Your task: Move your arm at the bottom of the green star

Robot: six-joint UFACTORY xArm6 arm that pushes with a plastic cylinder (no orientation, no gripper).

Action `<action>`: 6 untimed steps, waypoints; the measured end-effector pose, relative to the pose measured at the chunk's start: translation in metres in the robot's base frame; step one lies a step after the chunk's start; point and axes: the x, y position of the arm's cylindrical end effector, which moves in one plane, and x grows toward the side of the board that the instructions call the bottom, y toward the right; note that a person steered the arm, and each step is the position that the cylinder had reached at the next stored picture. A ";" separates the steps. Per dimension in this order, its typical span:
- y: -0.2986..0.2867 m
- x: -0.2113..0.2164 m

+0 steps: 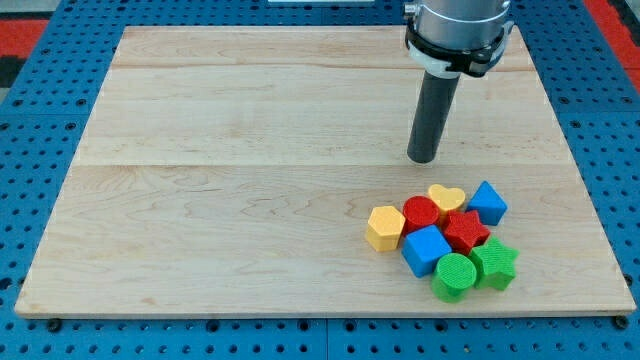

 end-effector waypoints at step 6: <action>0.210 0.077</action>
